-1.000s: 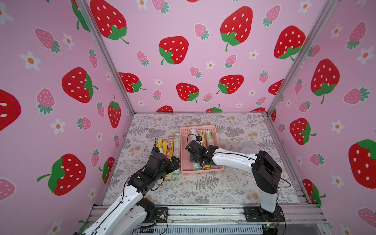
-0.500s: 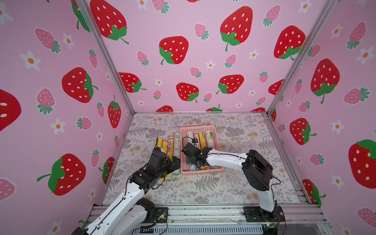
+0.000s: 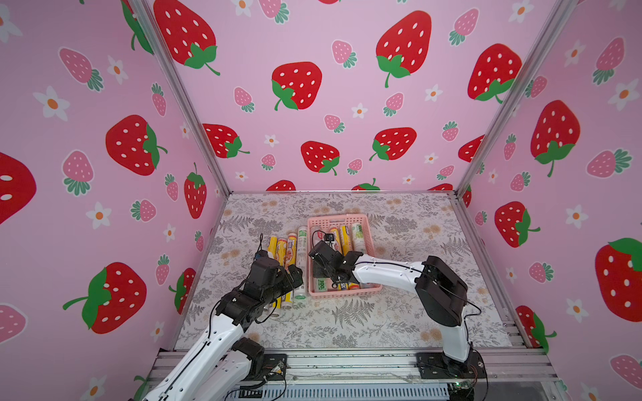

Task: Put the plastic wrap into the basket
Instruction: Place the plastic wrap in the basket, then pick up the plastic wrap from the center of the board.

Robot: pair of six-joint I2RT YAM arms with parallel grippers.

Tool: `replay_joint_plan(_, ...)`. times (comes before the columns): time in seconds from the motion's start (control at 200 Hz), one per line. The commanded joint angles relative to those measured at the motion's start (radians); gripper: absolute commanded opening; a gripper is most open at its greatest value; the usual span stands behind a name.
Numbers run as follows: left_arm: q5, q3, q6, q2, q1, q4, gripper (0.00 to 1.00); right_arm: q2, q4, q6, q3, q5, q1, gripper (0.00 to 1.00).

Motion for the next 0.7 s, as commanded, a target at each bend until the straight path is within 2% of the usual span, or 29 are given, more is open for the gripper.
replay_joint_plan(0.0, -0.006, 0.064, 0.035, 0.007, 0.009, -0.058, 1.00, -0.067, 0.026, -0.025, -0.017, 0.004, -0.002, 0.63)
replay_joint_plan(0.215, 0.009, 0.102, 0.087, 0.042, 0.010, -0.127, 0.95, -0.222, 0.040, -0.075, -0.091, 0.023, -0.027, 0.63)
replay_joint_plan(0.31, 0.036, 0.121, 0.153, 0.094, 0.010, -0.104, 0.90, -0.292, 0.079, -0.119, -0.173, -0.093, -0.075, 0.62)
replay_joint_plan(0.44, -0.060, 0.357, 0.246, 0.267, 0.012, -0.309, 0.84, -0.429, 0.085, -0.126, -0.330, -0.216, -0.171, 0.61)
replay_joint_plan(0.49, -0.098, 0.399, 0.258, 0.306, 0.011, -0.361, 0.81, -0.476, 0.070, -0.159, -0.371, -0.230, -0.188, 0.61)
replay_joint_plan(0.57, -0.103, 0.361, 0.255, 0.314, 0.013, -0.337, 0.77, -0.535, 0.027, -0.222, -0.407, -0.243, -0.210, 0.62)
replay_joint_plan(0.695, -0.023, 0.259, 0.235, 0.321, 0.013, -0.225, 0.68, -0.575, -0.036, -0.278, -0.414, -0.230, -0.220, 0.62)
